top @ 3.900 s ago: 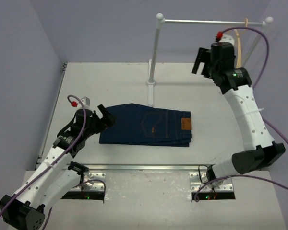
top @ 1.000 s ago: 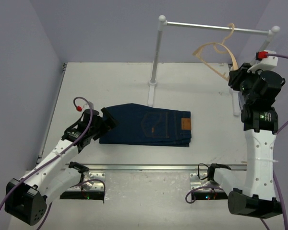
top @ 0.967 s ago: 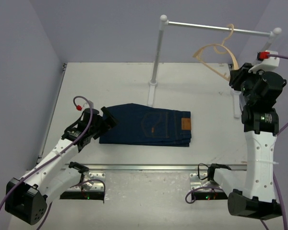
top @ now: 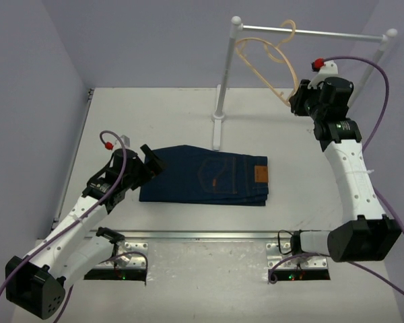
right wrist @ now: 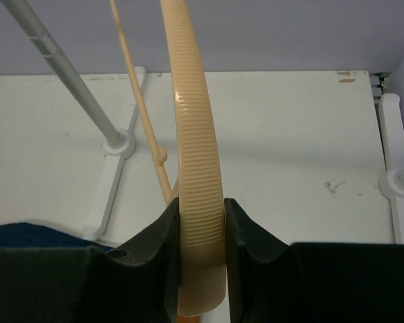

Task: Place the trousers on the hanger
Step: Pick up the hanger from the clothesline.

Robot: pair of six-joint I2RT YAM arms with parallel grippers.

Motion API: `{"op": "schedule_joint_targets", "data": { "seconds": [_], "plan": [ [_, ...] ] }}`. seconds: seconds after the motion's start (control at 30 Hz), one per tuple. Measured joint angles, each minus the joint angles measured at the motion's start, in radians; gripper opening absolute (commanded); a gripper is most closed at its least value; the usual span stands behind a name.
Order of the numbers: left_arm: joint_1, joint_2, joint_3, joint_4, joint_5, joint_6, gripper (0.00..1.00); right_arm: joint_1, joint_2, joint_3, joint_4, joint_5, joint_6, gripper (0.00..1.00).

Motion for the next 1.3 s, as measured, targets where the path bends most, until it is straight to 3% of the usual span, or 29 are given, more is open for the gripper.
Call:
{"op": "schedule_joint_targets", "data": {
  "seconds": [0.07, 0.1, 0.2, 0.5, 0.67, 0.8, 0.87, 1.0, 1.2, 1.3],
  "plan": [
    [0.0, 0.0, 0.0, 0.0, 0.0, 0.003, 1.0, 0.009, 0.017, 0.002, -0.01, 0.002, -0.012, 0.02],
    [0.0, 0.001, 0.0, 0.001, 0.0, 0.005, 1.0, 0.011, 0.019, 0.002, -0.015, 0.003, -0.016, 0.1],
    [0.0, 0.006, -0.001, 0.006, 0.001, 0.006, 1.0, 0.023, 0.018, 0.002, -0.023, 0.009, -0.026, 0.48],
    [0.0, 0.008, -0.002, 0.007, 0.0, 0.028, 1.0, 0.034, 0.036, 0.051, -0.057, -0.008, -0.031, 0.66],
    [0.0, 0.008, -0.002, 0.007, -0.003, 0.045, 1.0, 0.034, 0.145, 0.189, -0.114, -0.053, -0.033, 0.67],
    [0.001, 0.008, -0.002, 0.007, -0.008, 0.06, 1.0, 0.042, 0.218, 0.263, -0.162, -0.091, -0.033, 0.64],
    [0.001, 0.009, -0.002, 0.007, -0.008, 0.064, 1.0, 0.052, 0.25, 0.287, -0.184, -0.1, -0.033, 0.54],
    [0.002, 0.015, -0.002, 0.007, -0.008, 0.071, 1.0, 0.088, 0.315, 0.334, -0.217, -0.111, -0.038, 0.45],
    [0.004, 0.02, -0.003, 0.013, -0.003, 0.085, 1.0, 0.138, 0.389, 0.396, -0.26, -0.084, -0.054, 0.03],
    [0.006, 0.02, -0.011, 0.023, 0.001, 0.088, 1.0, 0.152, 0.416, 0.448, -0.291, -0.061, -0.053, 0.0]
  ]
}}
